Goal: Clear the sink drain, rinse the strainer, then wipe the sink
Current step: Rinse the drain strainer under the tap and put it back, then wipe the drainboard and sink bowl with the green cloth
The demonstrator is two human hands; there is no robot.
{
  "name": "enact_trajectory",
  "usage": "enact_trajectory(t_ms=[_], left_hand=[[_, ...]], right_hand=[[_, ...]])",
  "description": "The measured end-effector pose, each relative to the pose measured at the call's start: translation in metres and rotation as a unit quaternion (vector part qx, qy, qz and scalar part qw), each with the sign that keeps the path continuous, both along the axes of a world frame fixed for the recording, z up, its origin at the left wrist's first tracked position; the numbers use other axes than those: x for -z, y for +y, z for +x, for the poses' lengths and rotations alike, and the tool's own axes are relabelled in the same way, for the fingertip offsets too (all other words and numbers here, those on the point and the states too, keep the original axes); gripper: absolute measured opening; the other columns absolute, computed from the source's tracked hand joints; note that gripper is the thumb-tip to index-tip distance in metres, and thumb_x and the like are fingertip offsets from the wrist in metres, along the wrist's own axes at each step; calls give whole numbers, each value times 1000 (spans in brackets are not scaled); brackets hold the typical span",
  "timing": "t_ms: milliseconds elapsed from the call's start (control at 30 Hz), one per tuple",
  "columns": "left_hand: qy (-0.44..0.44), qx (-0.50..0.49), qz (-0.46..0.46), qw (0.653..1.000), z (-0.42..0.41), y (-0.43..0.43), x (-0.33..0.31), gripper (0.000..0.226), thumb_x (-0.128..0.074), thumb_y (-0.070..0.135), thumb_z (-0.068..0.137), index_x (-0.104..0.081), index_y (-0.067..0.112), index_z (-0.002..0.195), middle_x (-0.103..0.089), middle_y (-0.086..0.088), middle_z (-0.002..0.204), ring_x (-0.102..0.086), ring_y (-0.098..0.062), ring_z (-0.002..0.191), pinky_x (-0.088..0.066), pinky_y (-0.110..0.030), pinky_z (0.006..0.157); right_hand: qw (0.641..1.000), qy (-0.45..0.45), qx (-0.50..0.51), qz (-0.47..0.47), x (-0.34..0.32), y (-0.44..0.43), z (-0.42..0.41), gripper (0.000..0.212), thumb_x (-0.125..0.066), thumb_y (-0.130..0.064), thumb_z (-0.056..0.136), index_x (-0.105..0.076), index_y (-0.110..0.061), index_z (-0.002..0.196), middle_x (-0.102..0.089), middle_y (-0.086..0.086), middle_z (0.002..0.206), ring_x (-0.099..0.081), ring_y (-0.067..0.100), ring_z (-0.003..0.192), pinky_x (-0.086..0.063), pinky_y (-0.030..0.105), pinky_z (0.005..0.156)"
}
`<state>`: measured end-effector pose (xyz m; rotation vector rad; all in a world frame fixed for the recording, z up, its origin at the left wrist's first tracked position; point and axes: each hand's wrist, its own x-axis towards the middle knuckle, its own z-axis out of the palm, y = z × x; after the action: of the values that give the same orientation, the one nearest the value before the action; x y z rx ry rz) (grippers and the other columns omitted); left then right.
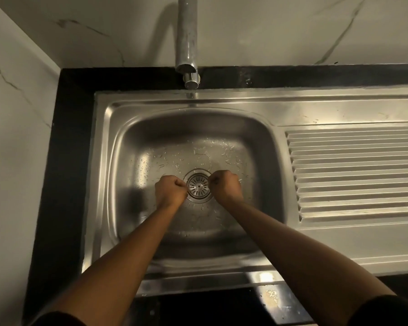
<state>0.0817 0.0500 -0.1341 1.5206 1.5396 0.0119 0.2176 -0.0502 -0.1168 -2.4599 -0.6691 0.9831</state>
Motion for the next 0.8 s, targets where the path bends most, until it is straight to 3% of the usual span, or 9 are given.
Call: enact_trajectory(t_ms=[133, 200, 267, 367, 467, 533, 667, 800], left_hand=[[-51, 17, 13, 998, -11, -4, -36, 26, -79, 5, 84, -74, 26, 69, -81, -5, 83, -79, -26, 82, -66, -47, 86], [-91, 21, 16, 996, -16, -8, -57, 11, -80, 12, 85, -79, 21, 81, -81, -6, 85, -79, -26, 83, -65, -50, 86], [-118, 41, 32, 992, -22, -15, -80, 3, -80, 18, 87, -81, 17, 89, -81, -4, 86, -78, -23, 84, -65, -50, 86], [-156, 73, 43, 984, -29, -23, -108, 6, -79, 24, 89, -82, 20, 92, -81, 2, 86, -78, -18, 85, -65, -47, 85], [-176, 102, 51, 978, -37, -33, -122, 5, -80, 24, 90, -82, 23, 94, -81, 7, 89, -77, -12, 88, -64, -40, 86], [-152, 121, 53, 979, -39, -38, -124, 9, -81, 22, 88, -81, 25, 96, -81, 9, 94, -75, -8, 90, -63, -37, 91], [-145, 131, 22, 980, -33, -56, -135, 10, -80, 23, 88, -80, 27, 97, -80, 7, 101, -74, -13, 99, -60, -38, 96], [-178, 154, 58, 970, -20, -79, -158, 9, -79, 26, 89, -78, 34, 86, -79, 14, 96, -73, -2, 93, -59, -32, 88]], right_hand=[[998, -12, -18, 63, -34, -11, -4, 22, -65, -6, 92, -82, -15, 103, -81, 2, 100, -71, 11, 83, -46, 12, 66], [996, -17, -15, 89, -53, -19, -7, 20, -68, -8, 91, -82, -17, 102, -80, -4, 95, -68, 1, 75, -39, 0, 58], [994, -17, 1, 110, -74, -30, -11, 21, -68, -9, 89, -82, -20, 99, -75, -12, 82, -62, -11, 68, -38, -2, 54], [987, -19, 19, 160, -105, -46, -20, 21, -69, -9, 87, -81, -24, 95, -70, -17, 73, -66, -9, 68, -45, 1, 61], [977, -41, 33, 209, -125, -64, -32, 19, -68, -11, 89, -80, -24, 96, -76, -13, 82, -72, -1, 75, -59, 18, 72], [982, -48, 9, 183, -129, -73, -39, 21, -67, -11, 92, -80, -21, 105, -79, -7, 94, -74, 6, 84, -60, 25, 78], [991, 4, -20, 133, -130, -92, -45, 30, -66, -15, 97, -74, -19, 126, -75, -2, 125, -74, 14, 106, -57, 27, 91], [980, -11, 36, 198, -146, -116, -39, 18, -69, -19, 96, -78, -21, 111, -76, -13, 107, -69, -6, 84, -54, 19, 82]])
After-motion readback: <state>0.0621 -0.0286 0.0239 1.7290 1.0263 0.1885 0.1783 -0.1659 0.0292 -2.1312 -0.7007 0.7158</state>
